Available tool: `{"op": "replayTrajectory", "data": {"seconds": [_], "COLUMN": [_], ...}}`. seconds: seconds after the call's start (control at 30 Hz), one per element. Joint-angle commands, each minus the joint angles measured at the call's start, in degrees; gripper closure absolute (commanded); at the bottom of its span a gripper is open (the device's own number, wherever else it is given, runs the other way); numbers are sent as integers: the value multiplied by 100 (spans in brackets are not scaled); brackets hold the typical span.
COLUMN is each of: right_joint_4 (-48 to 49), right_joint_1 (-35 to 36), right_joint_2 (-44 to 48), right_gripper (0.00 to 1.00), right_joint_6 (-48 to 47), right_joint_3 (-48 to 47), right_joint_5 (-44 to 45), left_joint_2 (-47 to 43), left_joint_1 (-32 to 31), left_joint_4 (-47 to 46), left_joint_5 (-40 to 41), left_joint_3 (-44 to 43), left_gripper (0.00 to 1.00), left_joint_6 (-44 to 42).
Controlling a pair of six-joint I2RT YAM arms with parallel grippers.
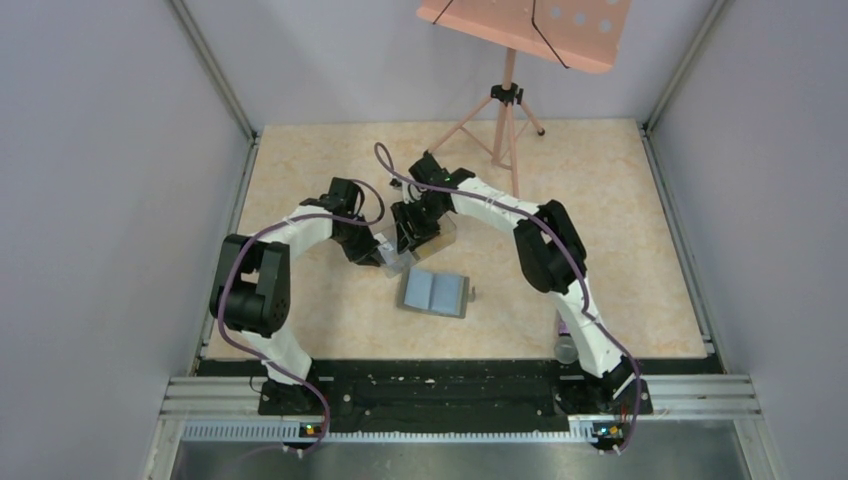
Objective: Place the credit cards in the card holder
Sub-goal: Move the storage box to the center of the board, then pick up the credit card from the storage box.
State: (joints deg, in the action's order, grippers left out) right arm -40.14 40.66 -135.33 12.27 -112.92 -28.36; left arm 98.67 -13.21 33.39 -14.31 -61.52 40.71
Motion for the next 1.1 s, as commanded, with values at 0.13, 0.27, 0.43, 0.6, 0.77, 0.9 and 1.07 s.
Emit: {"op": "replayTrajectory", "data": {"seconds": [0.13, 0.27, 0.43, 0.6, 0.77, 0.9, 1.07], "right_joint_4": [-414, -408, -210, 229, 1125, 2214, 2916], "right_joint_1": [381, 445, 472, 440, 276, 127, 32], "right_joint_2": [-705, -810, -774, -517, -107, 282, 413], "right_gripper": [52, 54, 56, 57, 57, 57, 56], "right_joint_6": [-195, -126, -11, 260, 878, 1514, 1878], "right_joint_3": [44, 111, 375, 635, 1013, 1633, 2026], "right_joint_5": [528, 159, -390, -992, -1536, -2011, -2385], "left_joint_2": [129, 124, 49, 23, -46, -51, -65], "left_joint_1": [-149, -181, -182, -182, -182, -181, -182], "left_joint_4": [-398, -446, -517, -535, -586, -469, -446], "left_joint_5": [-480, -587, -671, -687, -681, -570, -564], "left_joint_3": [-96, -217, -326, -286, -144, -163, -189], "left_gripper": [98, 100, 100, 100, 100, 100, 100], "left_joint_6": [136, 231, 335, 333, 307, 216, 152]}}
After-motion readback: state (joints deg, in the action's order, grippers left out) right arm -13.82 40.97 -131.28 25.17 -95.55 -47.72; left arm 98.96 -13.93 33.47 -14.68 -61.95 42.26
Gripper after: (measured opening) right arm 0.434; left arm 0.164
